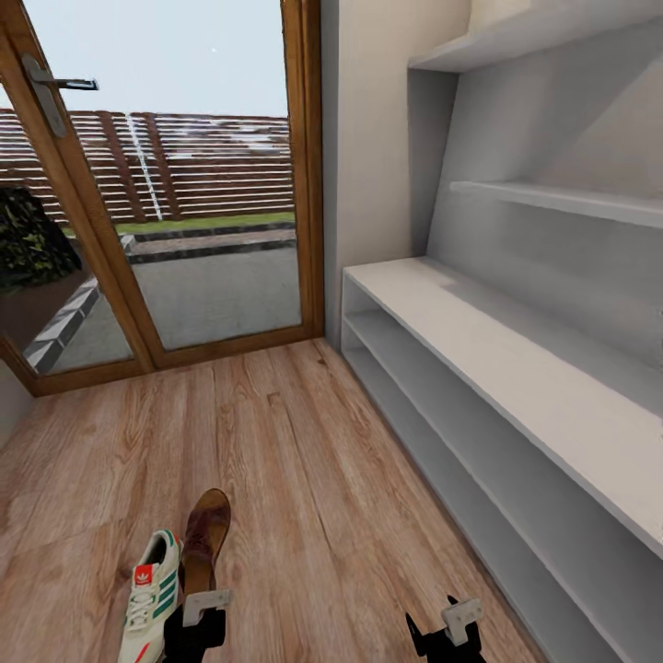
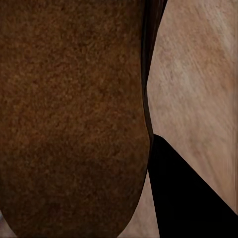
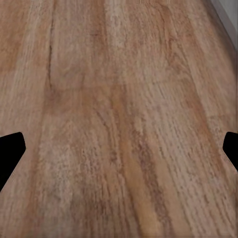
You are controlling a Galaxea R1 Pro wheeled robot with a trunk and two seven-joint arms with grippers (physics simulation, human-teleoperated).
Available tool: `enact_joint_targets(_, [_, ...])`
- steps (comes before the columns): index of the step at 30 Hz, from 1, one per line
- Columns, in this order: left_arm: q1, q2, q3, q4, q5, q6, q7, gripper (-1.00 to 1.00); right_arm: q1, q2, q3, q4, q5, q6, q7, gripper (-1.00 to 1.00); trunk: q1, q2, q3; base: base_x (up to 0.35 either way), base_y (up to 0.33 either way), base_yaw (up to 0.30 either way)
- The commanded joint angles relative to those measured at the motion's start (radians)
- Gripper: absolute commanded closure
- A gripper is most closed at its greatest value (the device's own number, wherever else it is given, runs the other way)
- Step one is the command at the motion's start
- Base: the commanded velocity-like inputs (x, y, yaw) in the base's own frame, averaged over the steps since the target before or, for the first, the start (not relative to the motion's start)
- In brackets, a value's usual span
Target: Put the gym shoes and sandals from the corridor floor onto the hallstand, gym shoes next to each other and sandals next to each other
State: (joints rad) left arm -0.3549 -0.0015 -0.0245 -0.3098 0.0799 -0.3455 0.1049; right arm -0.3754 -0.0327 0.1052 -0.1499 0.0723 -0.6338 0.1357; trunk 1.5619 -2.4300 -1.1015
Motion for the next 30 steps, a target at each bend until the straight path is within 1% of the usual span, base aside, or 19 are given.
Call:
enact_joint_targets(1, [0.0, 0.0, -0.002, 0.001, 0.006, -0.003, 0.002, 1.0, 0.0, 0.0, 0.004, 0.006, 0.003, -0.01, -0.002, -1.0, -0.004, 0.007, 0.004, 0.0, 0.0, 0.0])
enact_joint_targets(5, [0.0, 0.0, -0.002, 0.001, 0.006, -0.003, 0.002, 1.0, 0.0, 0.0, 0.004, 0.015, 0.003, -0.022, -0.002, -1.0, -0.019, 0.035, 0.023, 0.0, 0.0, 0.0])
enact_joint_targets(13, [0.001, 0.0, -0.002, 0.002, 0.006, -0.003, 0.002, 1.0, 0.0, 0.001, 0.004, 0.018, 0.003, -0.024, -0.002, -1.0, -0.05, 0.091, 0.061, 0.0, 0.0, 0.0])
enact_joint_targets(24, [0.001, 0.001, 0.0, -0.001, 0.006, -0.004, 0.001, 1.0, 0.0, -0.001, 0.001, 0.017, 0.002, -0.025, -0.003, -1.0, -0.05, 0.091, 0.078, 0.0, 0.0, 0.0])
enact_joint_targets(26, [0.001, 0.003, 0.001, -0.001, 0.005, -0.011, 0.001, 1.0, 0.0, -0.001, 0.001, 0.018, 0.001, -0.026, -0.013, -1.0, -0.05, 0.091, 0.081, 0.0, 0.0, 0.0])
enact_joint_targets(29, [0.005, 0.008, -0.001, 0.0, 0.005, -0.056, 0.001, 1.0, 0.0, -0.001, 0.001, 0.018, 0.001, -0.025, -0.048, -1.0, -0.05, 0.091, 0.086, 0.0, 0.0, 0.0])
enact_joint_targets(30, [0.01, 0.008, -0.002, 0.002, 0.005, -0.083, 0.002, 1.0, 0.0, -0.001, 0.002, 0.018, 0.002, -0.025, -0.071, -1.0, -0.05, 0.091, 0.087, 0.0, 0.0, 0.0])
